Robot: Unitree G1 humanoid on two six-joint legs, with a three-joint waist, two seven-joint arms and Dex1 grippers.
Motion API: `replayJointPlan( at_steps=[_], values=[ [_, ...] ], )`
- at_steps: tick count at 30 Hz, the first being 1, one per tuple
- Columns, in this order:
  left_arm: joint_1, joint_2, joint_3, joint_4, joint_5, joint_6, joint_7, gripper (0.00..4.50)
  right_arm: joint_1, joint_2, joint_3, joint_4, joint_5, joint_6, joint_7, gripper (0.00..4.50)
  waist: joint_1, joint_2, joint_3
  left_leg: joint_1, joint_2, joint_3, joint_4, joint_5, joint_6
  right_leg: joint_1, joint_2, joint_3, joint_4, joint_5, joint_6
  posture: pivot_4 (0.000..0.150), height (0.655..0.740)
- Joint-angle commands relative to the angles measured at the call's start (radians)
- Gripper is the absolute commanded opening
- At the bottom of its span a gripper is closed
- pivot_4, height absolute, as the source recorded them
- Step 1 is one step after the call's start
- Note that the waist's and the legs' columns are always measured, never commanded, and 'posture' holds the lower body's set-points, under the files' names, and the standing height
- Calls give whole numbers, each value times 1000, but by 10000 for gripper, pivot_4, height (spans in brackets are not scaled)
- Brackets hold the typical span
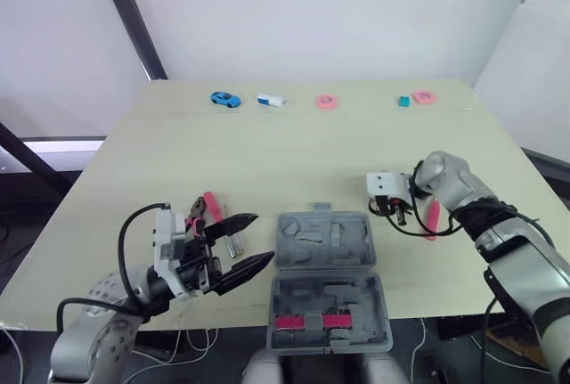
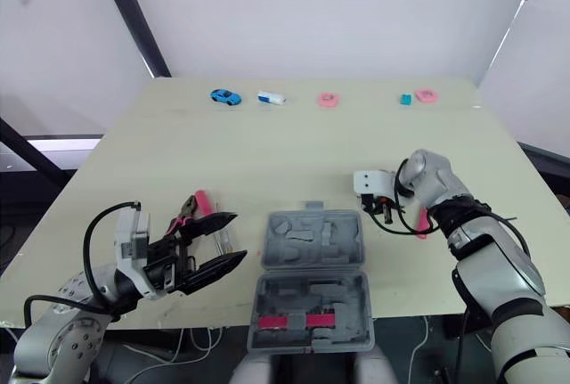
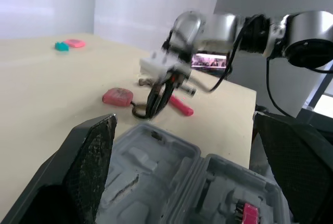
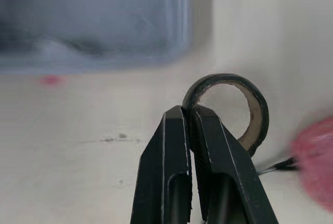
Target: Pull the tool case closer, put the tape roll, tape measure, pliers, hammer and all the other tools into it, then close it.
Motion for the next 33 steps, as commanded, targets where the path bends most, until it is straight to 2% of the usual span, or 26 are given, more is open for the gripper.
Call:
replayJointPlan(
  at_steps=[1,5,11,15,20,33],
  values=[
    [72,-1,89,27,-18,-37,-10,45000,-46,16,-5,-253,54,115,140,364,-8,0,0,0,0,0,0,0,0,0,0,0,0,0,0,1500,7400],
    [133,-2,152,79,-13,-66,-21,45000,-66,99,32,-340,62,182,160,364,-10,0,0,0,1,-2,-2,0,0,-1,1,-3,1,-2,-3,1500,7400],
    [183,5,205,167,13,-124,-66,45000,-109,341,78,-117,34,131,10,364,-6,-1,0,-1,1,-2,-1,0,0,-1,-1,-5,1,-4,-6,1500,7400],
    [178,5,205,176,20,-138,-66,45000,-110,422,98,39,8,57,-61,364,-2,-3,-1,-1,-1,-2,-1,0,-1,-1,-4,-6,0,-3,-6,1500,7400],
    [174,6,206,179,22,-144,-63,45000,-129,482,91,137,0,17,-99,364,-14,-4,-1,-1,-1,-2,-1,0,-1,0,-3,-6,0,-3,-6,1500,7400],
    [169,18,209,189,27,-145,-71,45000,-160,542,64,319,-19,-54,-165,364,-14,-3,-1,-1,0,-3,-2,0,-1,-1,-3,-6,1,-4,-7,1500,7400]
  ],
)
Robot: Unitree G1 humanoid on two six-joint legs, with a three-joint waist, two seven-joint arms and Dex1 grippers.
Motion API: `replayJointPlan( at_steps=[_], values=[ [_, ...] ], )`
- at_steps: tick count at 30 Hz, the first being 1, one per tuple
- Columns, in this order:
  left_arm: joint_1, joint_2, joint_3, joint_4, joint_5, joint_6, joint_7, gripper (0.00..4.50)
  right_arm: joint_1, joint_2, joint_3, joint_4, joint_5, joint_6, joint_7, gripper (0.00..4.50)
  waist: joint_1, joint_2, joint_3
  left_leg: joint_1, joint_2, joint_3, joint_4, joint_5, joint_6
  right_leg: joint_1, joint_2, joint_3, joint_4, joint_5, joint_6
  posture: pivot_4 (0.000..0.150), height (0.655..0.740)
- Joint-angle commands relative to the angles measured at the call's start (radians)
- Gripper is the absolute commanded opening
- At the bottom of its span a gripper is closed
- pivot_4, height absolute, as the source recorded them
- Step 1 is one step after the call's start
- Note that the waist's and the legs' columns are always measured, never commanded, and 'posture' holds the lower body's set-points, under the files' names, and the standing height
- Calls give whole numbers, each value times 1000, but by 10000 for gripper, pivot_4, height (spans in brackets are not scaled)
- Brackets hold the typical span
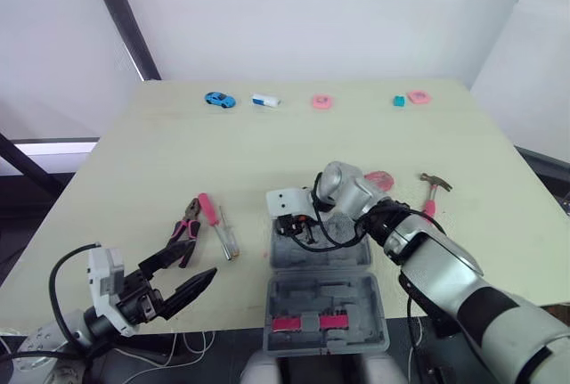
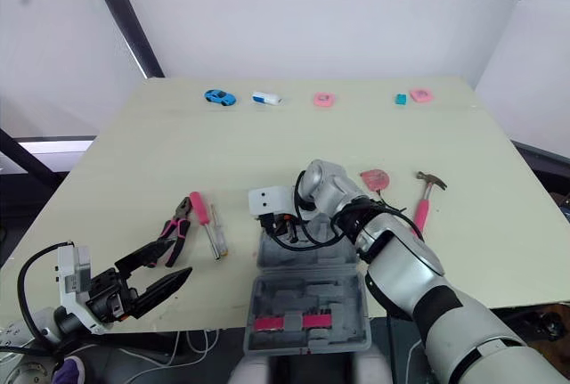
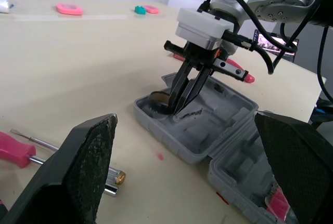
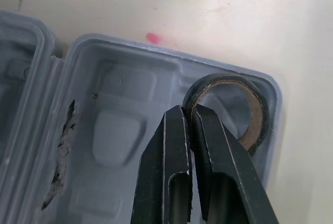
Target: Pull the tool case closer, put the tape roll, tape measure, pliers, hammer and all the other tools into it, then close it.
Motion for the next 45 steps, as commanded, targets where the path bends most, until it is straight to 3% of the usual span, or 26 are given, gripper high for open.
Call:
replayJointPlan(
  at_steps=[1,3,6,8,12,17,22,35,45],
  values=[
    [-2,16,27,4,-2,-14,-9,45000,-42,11,-28,26,-4,-34,-21,3341,0,0,0,0,0,0,0,0,0,0,0,0,0,0,0,1500,7400],
    [-3,18,26,8,-1,-16,-12,45000,-47,14,-34,46,-7,-50,-32,9897,0,0,0,0,0,0,0,0,0,0,0,0,0,0,0,1500,7400],
    [-3,19,23,13,0,-19,-13,45000,-51,17,-41,63,-9,-68,-42,25418,0,0,0,0,0,0,0,0,0,0,0,0,0,0,0,1500,7400],
    [-4,20,22,14,-1,-19,-13,45000,-51,10,-49,56,-4,-72,-36,33193,0,0,0,0,0,0,0,0,0,0,0,0,0,0,0,1500,7400],
    [-8,20,18,18,1,-19,-13,45000,-36,-19,-152,-22,109,-41,53,33193,0,0,0,0,0,0,0,0,0,0,0,0,0,0,0,1500,7400],
    [-20,12,3,17,3,-19,-8,45000,37,-9,-320,-25,239,-104,-28,33193,0,0,0,0,0,0,0,0,0,0,0,0,0,0,0,1500,7400],
    [-32,15,-5,22,5,-15,-10,45000,86,6,-335,20,234,-165,-87,9943,0,0,0,0,0,0,0,0,0,0,0,0,0,0,0,1500,7400],
    [-46,19,-13,10,16,-2,0,45000,143,32,-321,105,210,-243,-146,9943,0,0,0,0,0,0,-1,0,0,0,0,0,0,0,0,1500,7400],
    [-46,15,-36,-21,27,13,34,45000,159,6,-244,249,69,-262,-248,9943,-1,0,0,1,0,0,-1,0,0,0,0,1,0,0,0,1500,7400]
  ],
)
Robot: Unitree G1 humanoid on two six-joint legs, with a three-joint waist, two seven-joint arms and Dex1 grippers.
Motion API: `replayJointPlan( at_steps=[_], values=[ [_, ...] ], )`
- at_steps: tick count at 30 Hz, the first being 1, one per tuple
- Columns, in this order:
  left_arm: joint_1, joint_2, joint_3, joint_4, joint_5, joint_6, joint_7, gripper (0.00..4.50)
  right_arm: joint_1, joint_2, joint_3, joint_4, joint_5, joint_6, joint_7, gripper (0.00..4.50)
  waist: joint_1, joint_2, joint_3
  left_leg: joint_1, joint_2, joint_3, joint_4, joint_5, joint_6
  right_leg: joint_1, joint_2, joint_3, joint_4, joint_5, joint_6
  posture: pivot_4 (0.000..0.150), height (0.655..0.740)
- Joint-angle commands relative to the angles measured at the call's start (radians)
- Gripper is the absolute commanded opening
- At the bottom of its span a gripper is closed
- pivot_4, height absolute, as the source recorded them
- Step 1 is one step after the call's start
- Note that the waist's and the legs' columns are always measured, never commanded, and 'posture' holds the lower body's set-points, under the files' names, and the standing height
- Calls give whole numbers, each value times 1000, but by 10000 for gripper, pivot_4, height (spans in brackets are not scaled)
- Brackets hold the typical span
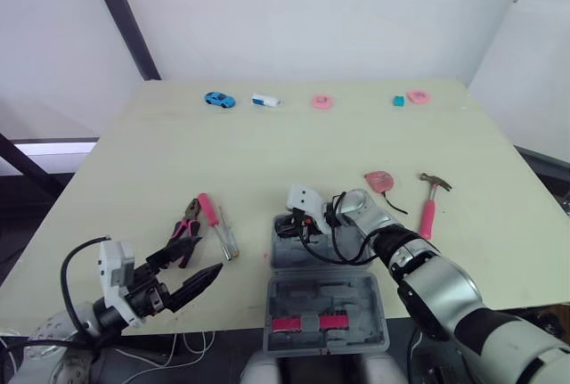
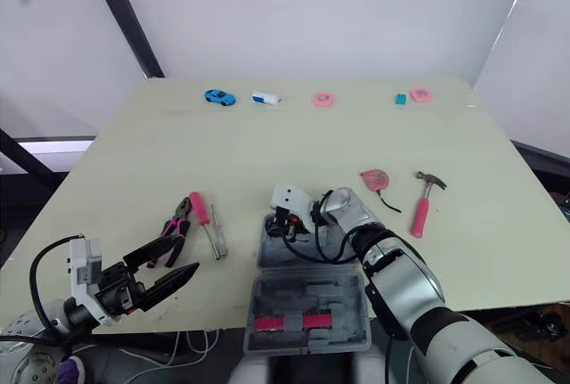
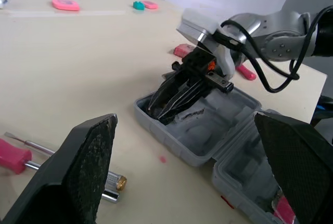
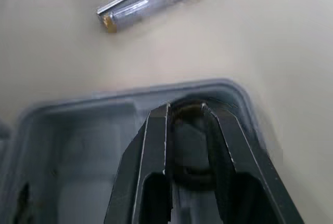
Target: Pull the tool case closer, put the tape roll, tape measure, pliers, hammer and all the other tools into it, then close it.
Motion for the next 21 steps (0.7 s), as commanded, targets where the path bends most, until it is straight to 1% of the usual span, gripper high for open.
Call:
replayJointPlan(
  at_steps=[1,4,8,11,12,15,18,20,21],
  values=[
    [-1,4,1,-24,5,-10,3,45000,11,-25,30,33,-56,-3,-17,9943,0,0,0,0,0,0,0,0,0,0,0,0,0,0,0,1500,7400],
    [-3,-1,-8,-12,11,-16,0,45000,15,-42,-5,9,-23,-35,12,9943,3,0,0,1,0,-1,0,0,0,2,0,-1,0,0,0,1500,7400],
    [-6,-17,-17,13,22,-31,-2,45000,41,-47,-110,-90,101,-93,74,9943,4,0,0,1,0,-1,0,0,0,2,-1,-1,-1,0,0,1500,7400],
    [-6,-41,-15,37,29,-46,14,45000,119,-67,-189,-256,215,-99,122,9943,2,0,0,0,0,-1,0,0,0,2,0,-1,-1,0,0,1500,7400],
    [-3,-48,-15,38,32,-50,22,45000,156,-85,-200,-325,240,-71,142,9943,2,0,0,0,0,-1,0,0,0,2,0,-1,-1,0,0,1500,7400],
    [9,-69,-11,24,35,-51,54,45000,293,-166,-230,-546,305,16,174,9943,6,0,0,0,0,-2,0,0,0,2,0,-2,-1,1,2,1500,7400],
    [38,-86,3,43,49,-73,70,45000,477,-289,-291,-792,380,113,166,9943,12,0,0,0,0,-4,0,0,0,3,-1,-3,-2,1,3,1500,7400],
    [59,-93,19,65,58,-93,76,45000,608,-372,-341,-918,398,137,135,15103,13,1,0,0,-1,-3,0,0,0,4,-1,-2,-3,0,0,1500,7400],
    [70,-97,31,78,58,-101,82,45000,679,-404,-383,-978,420,165,110,18953,15,0,0,0,-1,-3,0,0,0,4,-1,-2,-3,0,0,1500,7400]
  ],
)
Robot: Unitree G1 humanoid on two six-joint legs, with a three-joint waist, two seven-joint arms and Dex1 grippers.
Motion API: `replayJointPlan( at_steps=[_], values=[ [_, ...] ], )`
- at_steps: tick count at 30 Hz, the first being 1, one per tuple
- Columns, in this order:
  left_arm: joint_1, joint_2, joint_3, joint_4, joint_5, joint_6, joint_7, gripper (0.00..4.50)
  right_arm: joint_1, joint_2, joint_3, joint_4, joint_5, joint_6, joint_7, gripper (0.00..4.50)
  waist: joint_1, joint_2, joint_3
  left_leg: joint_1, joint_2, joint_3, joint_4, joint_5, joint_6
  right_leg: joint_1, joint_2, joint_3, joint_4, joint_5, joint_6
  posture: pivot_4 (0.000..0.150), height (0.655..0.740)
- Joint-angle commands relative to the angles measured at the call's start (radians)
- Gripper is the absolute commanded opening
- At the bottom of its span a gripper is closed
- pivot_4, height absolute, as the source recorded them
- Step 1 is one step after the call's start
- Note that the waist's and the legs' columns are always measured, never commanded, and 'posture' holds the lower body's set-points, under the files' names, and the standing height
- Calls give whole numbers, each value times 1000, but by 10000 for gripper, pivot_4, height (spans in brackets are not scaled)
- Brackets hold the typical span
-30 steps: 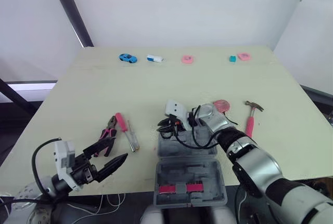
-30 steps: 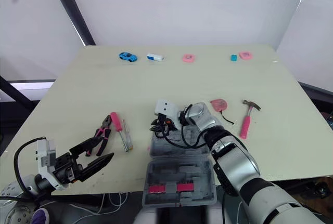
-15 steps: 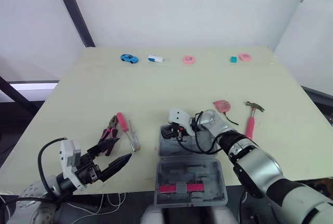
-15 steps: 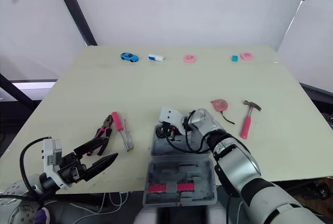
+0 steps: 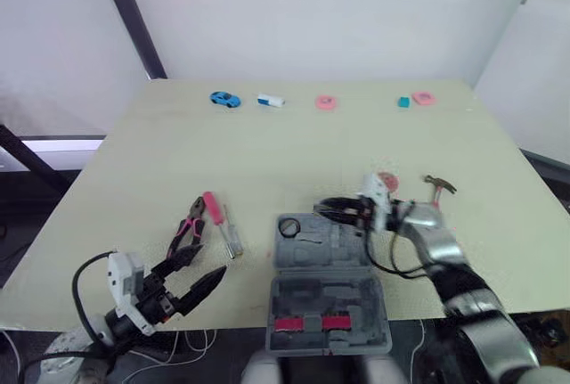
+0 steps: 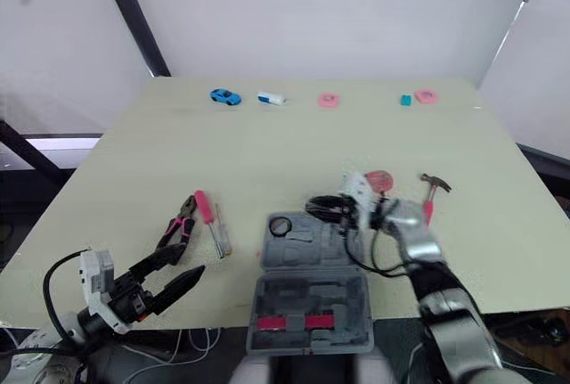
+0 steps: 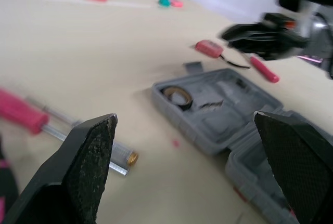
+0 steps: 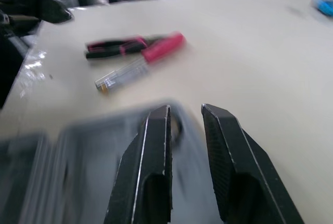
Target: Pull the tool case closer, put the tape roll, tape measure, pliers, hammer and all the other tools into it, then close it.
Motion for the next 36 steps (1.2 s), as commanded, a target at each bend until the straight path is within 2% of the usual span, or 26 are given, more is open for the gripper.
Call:
replayJointPlan(
  at_steps=[1,2,3,6,7,12,18,23,29,36],
  values=[
    [34,-9,53,27,6,-45,13,45000,157,-82,-123,-206,79,63,-61,20264,1,0,0,0,0,0,0,0,0,0,0,0,0,0,0,1500,7400],
    [48,-13,64,40,10,-55,15,45000,229,-115,-163,-252,89,73,-80,23471,1,0,0,1,0,0,0,0,0,0,0,0,0,0,0,1500,7400],
    [62,-15,74,52,11,-63,15,45000,294,-145,-197,-294,105,90,-92,29789,1,0,0,1,0,0,0,0,0,0,0,0,0,0,0,1500,7400],
    [112,-14,99,70,16,-78,16,45000,486,-228,-309,-390,154,127,-108,43874,-10,-1,0,2,0,0,-1,0,0,0,1,1,0,-1,0,1500,7400],
    [125,-13,104,67,16,-77,15,45000,532,-248,-333,-408,164,131,-107,44669,-10,-1,0,2,0,0,-1,0,0,0,1,2,0,-3,3,1500,7400],
    [164,-2,109,31,9,-45,28,45000,675,-321,-462,-407,205,136,-118,44669,-9,-1,0,2,0,-5,1,0,0,0,0,2,0,-3,4,1500,7400],
    [102,13,64,-102,-31,47,71,45000,662,-299,-440,-504,228,228,-220,44669,-6,-2,-1,2,1,-7,1,0,0,-1,0,2,-1,-3,4,1500,7400],
    [-7,70,-17,-267,-85,157,97,45000,454,-275,-282,-534,135,405,-403,44669,-11,-1,0,1,1,-6,1,0,0,0,1,3,-1,-3,4,1500,7400],
    [-130,111,-89,-324,-127,224,86,45000,194,-225,-129,-400,18,554,-560,44669,-4,-1,0,0,0,-4,1,0,0,0,2,2,0,-1,0,1500,7400],
    [-222,138,-125,-323,-135,220,20,45000,-72,-120,-32,-64,-73,526,-642,44669,-8,-1,0,-1,-1,-2,-1,0,0,-1,3,2,-1,-1,1,1500,7400]
  ],
)
